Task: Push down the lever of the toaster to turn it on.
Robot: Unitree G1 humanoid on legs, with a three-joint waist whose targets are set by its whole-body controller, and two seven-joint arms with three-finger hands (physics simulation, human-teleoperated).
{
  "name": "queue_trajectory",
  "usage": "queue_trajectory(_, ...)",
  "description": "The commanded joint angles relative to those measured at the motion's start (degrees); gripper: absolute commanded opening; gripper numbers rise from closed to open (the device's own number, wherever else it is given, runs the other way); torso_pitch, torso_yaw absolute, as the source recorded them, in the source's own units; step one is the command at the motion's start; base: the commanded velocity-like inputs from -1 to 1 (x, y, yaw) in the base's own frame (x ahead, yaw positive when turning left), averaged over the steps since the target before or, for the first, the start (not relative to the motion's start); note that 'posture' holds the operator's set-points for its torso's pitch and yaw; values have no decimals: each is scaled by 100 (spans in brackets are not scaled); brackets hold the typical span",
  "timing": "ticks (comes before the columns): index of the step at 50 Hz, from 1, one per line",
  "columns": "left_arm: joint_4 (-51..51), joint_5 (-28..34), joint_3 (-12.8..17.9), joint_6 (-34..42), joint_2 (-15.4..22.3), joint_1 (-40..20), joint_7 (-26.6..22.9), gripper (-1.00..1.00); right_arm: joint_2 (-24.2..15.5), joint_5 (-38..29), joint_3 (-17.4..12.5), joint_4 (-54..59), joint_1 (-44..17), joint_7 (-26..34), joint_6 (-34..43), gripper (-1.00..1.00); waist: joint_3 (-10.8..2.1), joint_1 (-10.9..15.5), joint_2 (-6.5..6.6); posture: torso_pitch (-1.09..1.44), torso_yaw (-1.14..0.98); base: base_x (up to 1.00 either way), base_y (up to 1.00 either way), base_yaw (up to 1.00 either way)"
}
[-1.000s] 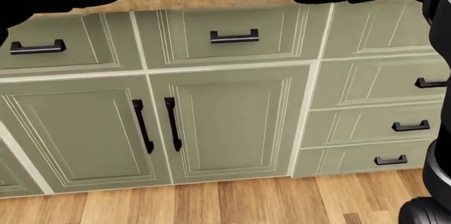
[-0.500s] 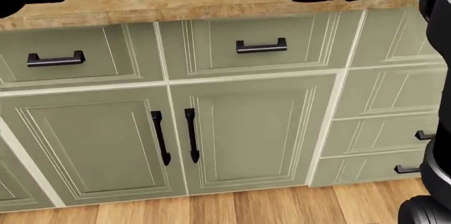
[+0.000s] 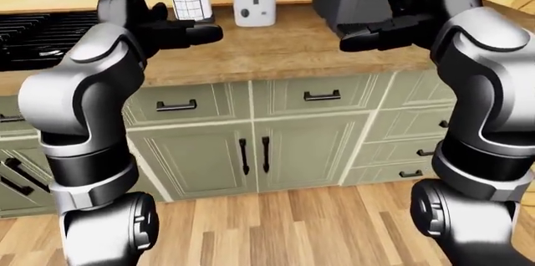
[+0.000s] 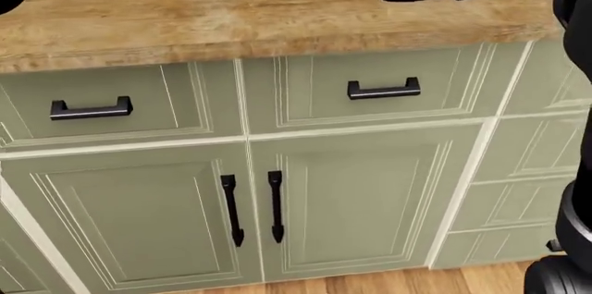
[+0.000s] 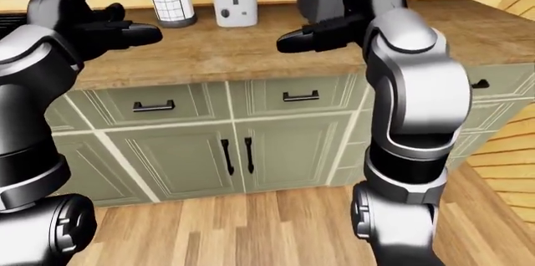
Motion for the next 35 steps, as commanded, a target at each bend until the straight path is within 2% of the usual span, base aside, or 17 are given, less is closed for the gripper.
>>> queue_trajectory(1,-157,-19,-3,-156,18,-173,-13,100,-75,-45,-94,-98,-99,-38,-133,100,-136,-17,-43,0,0,21,11,0)
queue_trajectory(2,-153,-18,-11,-158,5,-181,-10,100,-75,-43,-103,-106,-84,-41,-136,100,-178,0,-213,0,0,20,10,0)
queue_trajectory(3,-168,-24,-9,-131,4,-195,-3,100,-68,-40,-102,-116,-85,-47,-124,100,-135,-38,11,0,0,21,11,0)
queue_trajectory(5,-145,-14,-11,-148,8,-201,-9,100,-77,-36,-102,-97,-96,-47,-132,100,-112,-27,-113,0,0,20,11,0)
queue_trajectory(7,-138,-3,-21,-177,-4,-176,-13,100,-77,-31,-106,-82,-91,-50,-152,100,-172,-58,-53,0,0,20,11,0)
queue_trajectory(9,-159,-8,-20,-143,-9,-188,-5,100,-87,-24,-111,-103,-85,-47,-138,100,-136,-71,36,0,0,20,11,0)
queue_trajectory(13,-171,-10,-6,-139,0,-183,-17,100,-73,-30,-85,-83,-71,-60,-163,100,-56,-129,330,0,0,20,11,0)
queue_trajectory(15,-167,-5,-6,-132,14,-192,-24,100,-82,-25,-82,-34,-145,-50,-159,100,-187,-166,700,0,0,20,11,0)
queue_trajectory(16,-161,-1,-6,-148,12,-186,-27,100,-89,-28,-79,-23,-142,-47,-174,100,-185,-142,567,0,0,20,11,0)
queue_trajectory(18,-179,-6,-11,-119,2,-198,-16,100,-98,-23,-88,-57,-131,-35,-145,100,-106,-141,634,0,0,20,11,0)
queue_trajectory(21,-167,5,-33,-137,-22,-188,-17,100,-120,-19,-109,-107,-65,-16,-141,100,-139,-98,473,0,0,20,11,0)
queue_trajectory(25,-197,13,-22,-107,-25,-184,-21,100,-110,-14,-108,-97,-63,-18,-153,100,-85,-71,268,0,0,19,10,0)
queue_trajectory(27,-212,-3,8,-101,-32,-170,-2,100,-116,-27,-70,-28,-88,-1,-192,100,-102,-46,125,0,0,20,8,0)
queue_trajectory(29,-175,2,-8,-119,-11,-176,-19,100,-113,-40,-50,22,-143,7,-208,100,-157,-15,-155,0,0,20,8,0)
queue_trajectory(31,-147,-1,0,-134,-1,-203,-27,100,-71,-54,-55,19,-97,-11,-255,100,-147,-49,-57,0,0,20,8,0)
queue_trajectory(32,-166,-7,6,-139,-2,-175,-29,100,-44,-61,-43,13,-69,-20,-273,100,-129,-27,-131,0,0,20,7,0)
queue_trajectory(35,-205,-18,17,-95,21,-170,-20,100,-51,-64,-47,61,-132,-7,-271,100,-163,-62,-26,0,0,20,8,0)
